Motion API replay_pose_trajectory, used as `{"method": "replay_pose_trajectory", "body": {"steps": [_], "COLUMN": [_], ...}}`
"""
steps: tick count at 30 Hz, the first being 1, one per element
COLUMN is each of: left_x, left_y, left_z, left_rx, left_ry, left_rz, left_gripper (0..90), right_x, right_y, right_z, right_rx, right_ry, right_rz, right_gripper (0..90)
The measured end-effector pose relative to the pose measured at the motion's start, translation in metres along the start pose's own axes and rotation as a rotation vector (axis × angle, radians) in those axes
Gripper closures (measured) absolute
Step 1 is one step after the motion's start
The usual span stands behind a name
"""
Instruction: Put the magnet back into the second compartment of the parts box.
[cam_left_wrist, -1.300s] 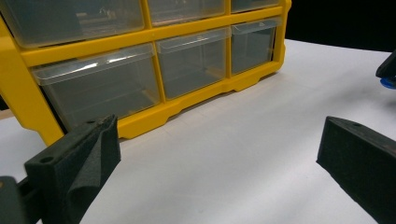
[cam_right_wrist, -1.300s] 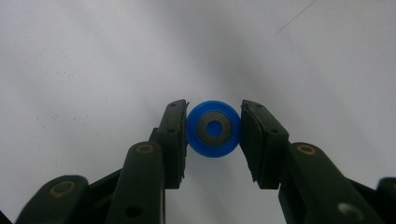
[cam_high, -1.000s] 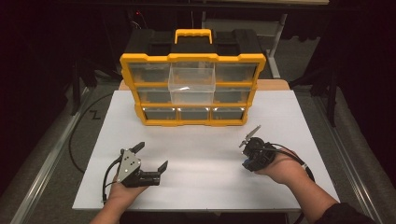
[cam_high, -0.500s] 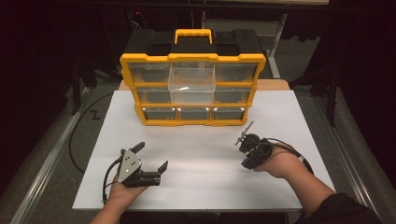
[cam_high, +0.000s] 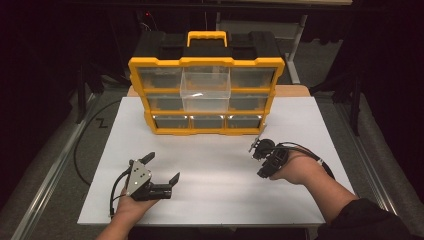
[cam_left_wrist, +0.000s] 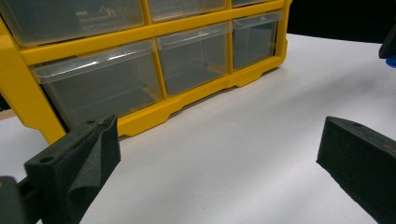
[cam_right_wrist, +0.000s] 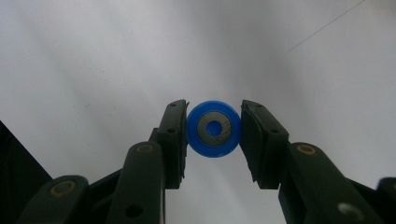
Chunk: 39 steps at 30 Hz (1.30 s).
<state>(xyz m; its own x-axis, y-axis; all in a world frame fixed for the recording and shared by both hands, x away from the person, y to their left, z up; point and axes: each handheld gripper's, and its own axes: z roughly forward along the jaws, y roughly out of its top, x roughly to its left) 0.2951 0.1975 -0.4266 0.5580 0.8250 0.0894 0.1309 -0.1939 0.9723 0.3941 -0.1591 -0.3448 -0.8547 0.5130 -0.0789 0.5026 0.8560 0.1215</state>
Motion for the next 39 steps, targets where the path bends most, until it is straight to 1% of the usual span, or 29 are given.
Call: {"method": "replay_pose_trajectory", "body": {"steps": [3, 13, 17, 20, 25, 26, 28, 32, 35, 39], "left_x": [0.0, -0.001, -0.001, -0.001, -0.001, -0.001, -0.001, -0.002, -0.001, -0.001], "left_y": [0.0, 0.0, -0.001, -0.001, 0.0, -0.001, -0.001, 0.0, 0.0, 0.0], "left_z": [0.0, 0.001, 0.001, 0.001, 0.0, 0.001, 0.001, 0.0, 0.0, -0.001], "left_rx": [0.004, 0.01, 0.009, 0.009, 0.008, 0.009, 0.009, 0.008, 0.009, 0.006], "left_ry": [-0.001, -0.004, -0.003, -0.005, -0.004, -0.005, -0.006, -0.008, -0.008, -0.008], "left_rz": [0.003, 0.007, 0.008, 0.007, 0.004, 0.005, 0.005, 0.006, 0.005, 0.002], "left_gripper": [0.1, 0.1, 0.1, 0.1, 0.1, 0.1, 0.1, 0.1, 0.1, 0.1], "right_x": [-0.001, -0.002, -0.002, -0.003, -0.002, -0.003, -0.002, -0.002, -0.002, -0.002], "right_y": [0.002, 0.008, 0.009, 0.011, 0.014, 0.015, 0.017, 0.02, 0.023, 0.027], "right_z": [-0.004, -0.02, -0.027, -0.033, -0.043, -0.045, -0.049, -0.056, -0.06, -0.066], "right_rx": [0.01, 0.011, 0.016, 0.017, 0.014, 0.015, 0.018, 0.028, 0.029, 0.046], "right_ry": [0.001, 0.001, -0.002, -0.001, -0.016, -0.018, -0.025, -0.024, -0.011, -0.003], "right_rz": [-0.006, -0.022, -0.018, -0.031, -0.031, -0.04, -0.042, -0.054, -0.066, -0.066], "right_gripper": [64.8, 64.8, 64.8, 64.8, 64.8, 64.8, 64.8, 64.8, 64.8, 64.8]}}
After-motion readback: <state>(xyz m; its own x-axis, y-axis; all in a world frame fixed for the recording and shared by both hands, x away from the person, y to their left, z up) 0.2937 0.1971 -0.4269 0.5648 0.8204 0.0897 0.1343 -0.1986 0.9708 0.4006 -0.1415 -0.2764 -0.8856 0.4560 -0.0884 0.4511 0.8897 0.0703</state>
